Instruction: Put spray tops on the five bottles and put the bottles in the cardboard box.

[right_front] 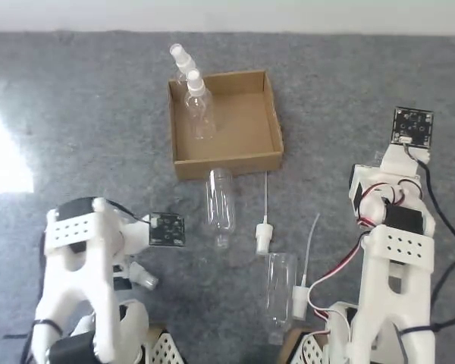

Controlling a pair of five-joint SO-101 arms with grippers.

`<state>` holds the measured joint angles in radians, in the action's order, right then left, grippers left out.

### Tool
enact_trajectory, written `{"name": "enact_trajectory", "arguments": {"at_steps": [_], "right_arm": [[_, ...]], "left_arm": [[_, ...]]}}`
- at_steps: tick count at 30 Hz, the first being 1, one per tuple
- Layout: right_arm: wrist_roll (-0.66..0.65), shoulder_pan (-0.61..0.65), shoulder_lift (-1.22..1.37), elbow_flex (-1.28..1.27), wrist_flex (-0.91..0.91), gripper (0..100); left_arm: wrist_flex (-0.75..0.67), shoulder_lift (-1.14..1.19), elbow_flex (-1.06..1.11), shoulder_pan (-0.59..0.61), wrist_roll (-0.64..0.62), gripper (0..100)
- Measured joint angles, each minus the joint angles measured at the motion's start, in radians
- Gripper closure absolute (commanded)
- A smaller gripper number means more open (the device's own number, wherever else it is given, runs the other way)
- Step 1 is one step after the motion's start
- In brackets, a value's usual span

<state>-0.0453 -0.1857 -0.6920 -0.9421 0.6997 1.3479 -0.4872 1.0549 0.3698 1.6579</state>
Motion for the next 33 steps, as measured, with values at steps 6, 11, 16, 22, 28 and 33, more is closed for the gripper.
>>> {"name": "enact_trajectory", "arguments": {"at_steps": [6,11,16,22,28,33], "right_arm": [[0.0,0.0,0.0,0.0,0.0,96.1],[0.0,0.0,0.0,0.0,0.0,96.1],[0.0,0.0,0.0,0.0,0.0,96.1],[0.0,0.0,0.0,0.0,0.0,96.1],[0.0,0.0,0.0,0.0,0.0,96.1],[0.0,0.0,0.0,0.0,0.0,96.1]], "left_arm": [[-0.149,0.0,0.078,-0.068,-0.115,79],[-0.213,0.0,0.081,-0.121,-0.265,86],[-0.242,0.0,0.081,-0.155,-0.338,88],[-0.242,0.0,0.081,-0.189,-0.419,88],[-0.242,0.0,0.081,-0.221,-0.483,76],[-0.242,0.0,0.081,-0.224,-0.465,76]]}}
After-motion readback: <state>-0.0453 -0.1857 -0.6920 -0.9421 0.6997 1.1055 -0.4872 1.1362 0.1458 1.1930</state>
